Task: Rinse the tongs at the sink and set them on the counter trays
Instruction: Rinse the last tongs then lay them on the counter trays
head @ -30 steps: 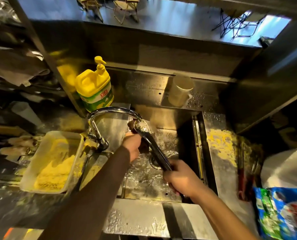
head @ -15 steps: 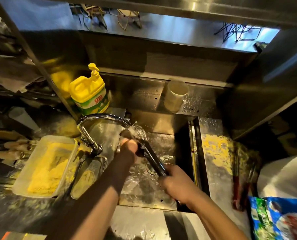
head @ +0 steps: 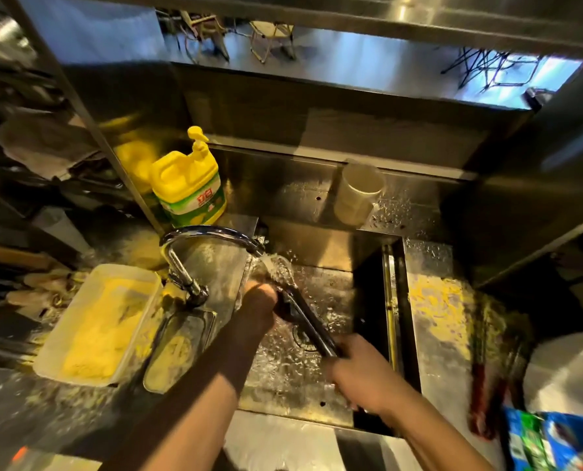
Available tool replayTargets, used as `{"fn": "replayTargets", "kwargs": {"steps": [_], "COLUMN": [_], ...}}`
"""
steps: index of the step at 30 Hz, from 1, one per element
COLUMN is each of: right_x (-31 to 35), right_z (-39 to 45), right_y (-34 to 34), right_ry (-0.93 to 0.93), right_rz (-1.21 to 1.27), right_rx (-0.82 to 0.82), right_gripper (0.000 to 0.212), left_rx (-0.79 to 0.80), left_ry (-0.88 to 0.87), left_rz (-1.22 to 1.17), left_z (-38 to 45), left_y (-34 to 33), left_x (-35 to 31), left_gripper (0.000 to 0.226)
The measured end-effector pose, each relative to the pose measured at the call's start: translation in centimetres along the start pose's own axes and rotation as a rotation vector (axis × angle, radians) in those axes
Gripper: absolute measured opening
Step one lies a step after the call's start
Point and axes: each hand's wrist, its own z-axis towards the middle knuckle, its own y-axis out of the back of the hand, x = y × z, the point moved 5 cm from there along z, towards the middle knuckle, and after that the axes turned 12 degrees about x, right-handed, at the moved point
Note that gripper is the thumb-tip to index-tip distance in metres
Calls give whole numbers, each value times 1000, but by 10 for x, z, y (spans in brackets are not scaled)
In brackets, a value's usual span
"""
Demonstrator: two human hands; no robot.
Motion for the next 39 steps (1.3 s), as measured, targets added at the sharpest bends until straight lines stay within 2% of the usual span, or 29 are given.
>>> {"fn": "replayTargets", "kwargs": {"steps": [2,4,6,8,11,12,14,17,19,22,25,29,31,33,35,39], "right_x": [-14,-22,-21,-14,-10,-9,-6,6,13,10,-3,13,15,2,-7,-2], "right_z": [-20,-28,-24,-14,5,10,16,19,18,10,-2,9,8,-1,-7,1], "right_y": [11,28,39,40,31,29,27,28,27,20,16,21,17,16,20,19], "right_ry": [-3,11,40,49,20,8,23,47,40,57,32,34,43,46,42,33], "right_rz": [94,97,-26,-187,-170,-151,-240,-395,-470,-398,-236,-291,-297,-253,-187,-227], "right_rx": [30,-51,-171,-209,-144,-130,-175,-265,-264,-145,-60,-200,-212,-199,-186,-231], "right_gripper": [19,15,9,4,37,48,53,40,36,49,61,36,25,23,24,19], "left_rx": [-42,-80,-37,48,169,201,248,275,256,210,122,200,242,206,118,117], "left_ry": [-77,-137,-99,-67,-39,-15,-17,-63,-55,-65,-40,7,0,-23,-6,-14], "left_rz": [-73,-129,-230,-240,-246,-289,-343,-294,-277,-237,-185,-249,-267,-262,-225,-86], "left_z": [2,1,-1,-6,-14,-15,-16,-18,-21,-17,-10,-23,-23,-18,-17,-25], "left_y": [12,17,17,16,8,3,-4,-10,-13,-12,-2,-21,-25,-17,-10,-14], "left_x": [-8,-10,-2,7,17,18,15,15,17,7,1,19,18,11,13,15], "left_gripper": [25,34,36,37,59,56,46,36,29,26,11,17,27,34,28,16]}}
